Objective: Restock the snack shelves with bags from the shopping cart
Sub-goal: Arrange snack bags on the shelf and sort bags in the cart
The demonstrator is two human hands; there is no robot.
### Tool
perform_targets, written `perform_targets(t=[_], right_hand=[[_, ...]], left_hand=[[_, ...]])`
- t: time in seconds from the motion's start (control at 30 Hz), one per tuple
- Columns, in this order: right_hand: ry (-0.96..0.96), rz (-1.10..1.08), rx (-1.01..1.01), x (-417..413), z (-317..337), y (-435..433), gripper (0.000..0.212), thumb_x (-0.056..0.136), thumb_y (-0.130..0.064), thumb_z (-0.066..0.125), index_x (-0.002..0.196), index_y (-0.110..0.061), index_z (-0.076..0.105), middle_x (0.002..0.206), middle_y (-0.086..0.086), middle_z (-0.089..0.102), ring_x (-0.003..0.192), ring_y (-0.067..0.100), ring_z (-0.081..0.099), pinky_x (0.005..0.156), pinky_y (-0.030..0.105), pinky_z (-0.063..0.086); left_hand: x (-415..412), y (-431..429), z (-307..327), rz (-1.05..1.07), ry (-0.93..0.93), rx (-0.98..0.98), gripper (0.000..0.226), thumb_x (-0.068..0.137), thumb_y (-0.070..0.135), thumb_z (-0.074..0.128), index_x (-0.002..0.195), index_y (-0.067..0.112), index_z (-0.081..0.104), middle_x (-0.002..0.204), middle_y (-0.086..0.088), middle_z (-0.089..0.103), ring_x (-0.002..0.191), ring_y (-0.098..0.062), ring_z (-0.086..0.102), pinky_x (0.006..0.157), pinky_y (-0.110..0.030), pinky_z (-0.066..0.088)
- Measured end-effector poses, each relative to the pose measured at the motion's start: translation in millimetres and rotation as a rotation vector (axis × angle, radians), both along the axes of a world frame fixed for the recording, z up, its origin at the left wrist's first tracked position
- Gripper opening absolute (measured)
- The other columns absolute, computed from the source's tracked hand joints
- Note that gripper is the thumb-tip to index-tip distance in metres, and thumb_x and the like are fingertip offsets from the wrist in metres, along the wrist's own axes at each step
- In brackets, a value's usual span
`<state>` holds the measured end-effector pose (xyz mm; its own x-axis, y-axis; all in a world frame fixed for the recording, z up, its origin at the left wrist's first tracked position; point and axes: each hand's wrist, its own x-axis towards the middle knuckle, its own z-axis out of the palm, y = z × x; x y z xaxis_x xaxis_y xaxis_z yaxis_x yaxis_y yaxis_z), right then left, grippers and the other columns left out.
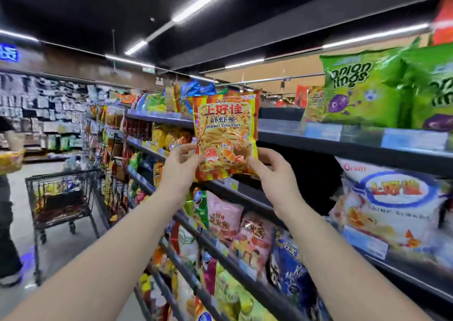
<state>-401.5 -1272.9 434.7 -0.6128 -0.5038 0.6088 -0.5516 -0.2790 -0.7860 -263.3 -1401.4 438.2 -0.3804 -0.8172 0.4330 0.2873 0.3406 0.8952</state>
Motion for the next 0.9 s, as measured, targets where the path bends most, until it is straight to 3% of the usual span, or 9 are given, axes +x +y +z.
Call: perform_targets(t=[0.1, 0.2, 0.3, 0.5, 0.6, 0.7, 0.77, 0.83, 0.9], right_hand=[[0.142, -0.110, -0.026, -18, 23, -33, 0.022, 0.092, -0.027, 0.065, 0.113, -0.023, 0.062, 0.101, -0.013, 0.067, 0.090, 0.005, 0.064, 0.080, 0.025, 0.052], [0.262, -0.197, -0.052, -31, 49, -60, 0.021, 0.092, -0.023, 0.066, 0.111, -0.023, 0.057, 0.098, -0.017, 0.064, 0.085, -0.008, 0.059, 0.073, 0.011, 0.045], [0.369, -0.342, -0.055, -43, 81, -83, 0.027, 0.089, -0.021, 0.069, 0.111, -0.025, 0.053, 0.095, -0.026, 0.056, 0.086, -0.014, 0.054, 0.072, 0.000, 0.038], [0.335, -0.591, -0.117, -83, 133, -106, 0.033, 0.086, -0.013, 0.071, 0.106, -0.031, 0.051, 0.093, -0.019, 0.061, 0.090, -0.004, 0.059, 0.076, 0.009, 0.047], [0.276, -0.756, -0.122, -109, 142, -100, 0.031, 0.085, -0.012, 0.071, 0.106, -0.029, 0.056, 0.099, -0.010, 0.065, 0.089, 0.005, 0.062, 0.082, 0.028, 0.053], [0.237, -0.915, -0.038, -126, 147, -85, 0.033, 0.083, -0.008, 0.072, 0.104, -0.028, 0.056, 0.091, -0.009, 0.063, 0.079, 0.008, 0.060, 0.071, 0.029, 0.053], [0.227, -1.010, -0.001, -136, 150, -75, 0.037, 0.079, -0.006, 0.074, 0.104, -0.025, 0.055, 0.092, -0.002, 0.064, 0.077, 0.013, 0.060, 0.063, 0.025, 0.049], [0.216, -1.074, 0.042, -145, 152, -65, 0.038, 0.078, -0.009, 0.076, 0.105, -0.022, 0.053, 0.086, 0.001, 0.062, 0.076, 0.017, 0.059, 0.064, 0.029, 0.048], [0.201, -1.101, 0.129, -153, 154, -59, 0.036, 0.081, -0.005, 0.071, 0.111, -0.019, 0.056, 0.081, 0.001, 0.058, 0.071, 0.016, 0.056, 0.059, 0.027, 0.044]], left_hand=[[-27, -35, 25, -0.028, 0.070, -0.092, 0.025, 0.093, 0.007, 0.061, 0.116, 0.014, 0.057, 0.087, 0.004, 0.056, 0.065, 0.005, 0.059, 0.049, -0.003, 0.039], [-55, -76, 51, -0.088, 0.140, -0.146, 0.027, 0.092, 0.007, 0.062, 0.117, 0.015, 0.058, 0.093, -0.002, 0.061, 0.076, -0.009, 0.061, 0.053, -0.005, 0.042], [-88, -116, 80, -0.203, 0.197, -0.185, 0.026, 0.089, 0.014, 0.066, 0.111, 0.027, 0.060, 0.101, -0.005, 0.069, 0.081, -0.015, 0.067, 0.070, -0.023, 0.055], [-172, -158, 132, -0.403, 0.211, -0.305, 0.027, 0.087, 0.009, 0.069, 0.098, 0.032, 0.059, 0.090, 0.001, 0.068, 0.077, -0.013, 0.065, 0.066, -0.019, 0.052], [-214, -150, 140, -0.518, 0.110, -0.360, 0.030, 0.090, 0.017, 0.068, 0.115, 0.027, 0.055, 0.098, 0.008, 0.062, 0.082, -0.005, 0.061, 0.063, -0.013, 0.046], [-246, -137, 145, -0.682, -0.043, -0.302, 0.036, 0.096, 0.031, 0.058, 0.131, 0.026, 0.048, 0.107, 0.010, 0.058, 0.093, -0.009, 0.056, 0.084, -0.027, 0.047], [-260, -131, 153, -0.753, -0.118, -0.282, 0.039, 0.092, 0.043, 0.054, 0.126, 0.024, 0.051, 0.121, 0.003, 0.060, 0.107, -0.017, 0.057, 0.100, -0.041, 0.045], [-274, -127, 159, -0.830, -0.202, -0.275, 0.049, 0.088, 0.055, 0.049, 0.125, 0.023, 0.055, 0.126, -0.001, 0.062, 0.112, -0.022, 0.057, 0.100, -0.047, 0.045], [-278, -119, 163, -0.971, -0.229, -0.244, 0.030, 0.098, 0.048, 0.042, 0.105, 0.025, 0.059, 0.105, -0.004, 0.067, 0.099, -0.021, 0.061, 0.094, -0.046, 0.048]])
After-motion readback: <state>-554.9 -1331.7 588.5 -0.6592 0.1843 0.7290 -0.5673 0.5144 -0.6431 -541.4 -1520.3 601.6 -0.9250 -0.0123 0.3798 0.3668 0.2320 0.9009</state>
